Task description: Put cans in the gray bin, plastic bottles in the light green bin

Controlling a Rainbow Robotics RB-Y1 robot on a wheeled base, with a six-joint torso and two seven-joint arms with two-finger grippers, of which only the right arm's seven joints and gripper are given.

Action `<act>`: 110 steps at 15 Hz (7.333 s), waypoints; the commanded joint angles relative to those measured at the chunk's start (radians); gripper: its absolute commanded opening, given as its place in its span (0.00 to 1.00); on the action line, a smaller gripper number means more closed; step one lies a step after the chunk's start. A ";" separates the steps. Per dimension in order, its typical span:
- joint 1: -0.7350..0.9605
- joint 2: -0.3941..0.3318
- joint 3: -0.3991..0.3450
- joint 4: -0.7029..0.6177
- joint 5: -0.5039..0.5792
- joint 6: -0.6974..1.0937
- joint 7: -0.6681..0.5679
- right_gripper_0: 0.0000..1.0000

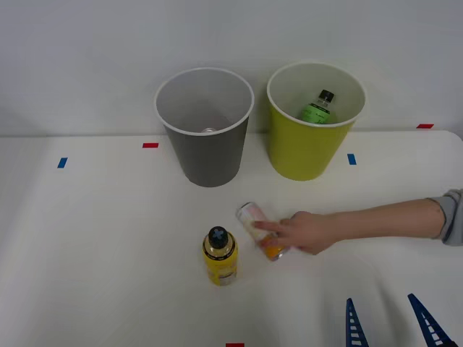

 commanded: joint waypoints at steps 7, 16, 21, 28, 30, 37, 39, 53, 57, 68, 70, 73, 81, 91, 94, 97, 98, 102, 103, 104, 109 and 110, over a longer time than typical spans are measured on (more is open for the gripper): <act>0.000 0.000 0.000 0.000 0.000 0.000 0.000 1.00; 0.000 0.000 0.000 0.000 0.000 0.000 0.000 1.00; 0.000 0.000 0.000 0.000 0.000 0.000 0.000 1.00; 0.000 0.000 0.000 0.000 0.000 0.000 0.000 1.00; 0.000 0.000 0.000 0.000 0.000 0.000 0.000 1.00; -0.014 -0.003 -0.002 0.032 0.000 0.018 0.000 1.00; -0.028 -0.018 0.009 0.055 -0.048 -0.005 0.006 1.00; 0.038 -0.281 0.107 -0.526 -0.308 0.548 0.092 1.00; -0.006 -0.341 0.097 -0.640 -0.318 0.779 0.092 1.00; -0.356 -0.506 0.385 -0.845 0.244 1.600 -0.449 1.00; -0.433 -0.560 0.436 -0.845 0.245 1.675 -0.523 1.00; -0.563 -0.630 0.522 -0.845 0.261 1.807 -0.587 1.00; -0.950 -0.724 0.603 -0.845 -0.140 2.215 -0.615 1.00; -1.229 -0.581 0.514 -0.561 -0.623 2.299 -0.836 1.00; -1.285 -0.588 0.512 -0.492 -0.707 2.244 -0.830 1.00; -1.359 -0.583 0.543 -0.380 -0.722 2.158 -0.687 1.00; -1.391 -0.572 0.558 -0.334 -0.721 2.152 -0.601 1.00; -1.497 -0.540 0.638 -0.221 -0.699 2.151 -0.353 1.00; -1.511 -0.534 0.650 -0.201 -0.707 2.149 -0.348 1.00; -1.526 -0.528 0.650 -0.170 -0.750 2.149 -0.344 1.00; -1.565 -0.528 0.650 -0.135 -0.850 2.149 -0.333 1.00; -1.565 -0.529 0.650 -0.135 -0.853 2.149 -0.328 1.00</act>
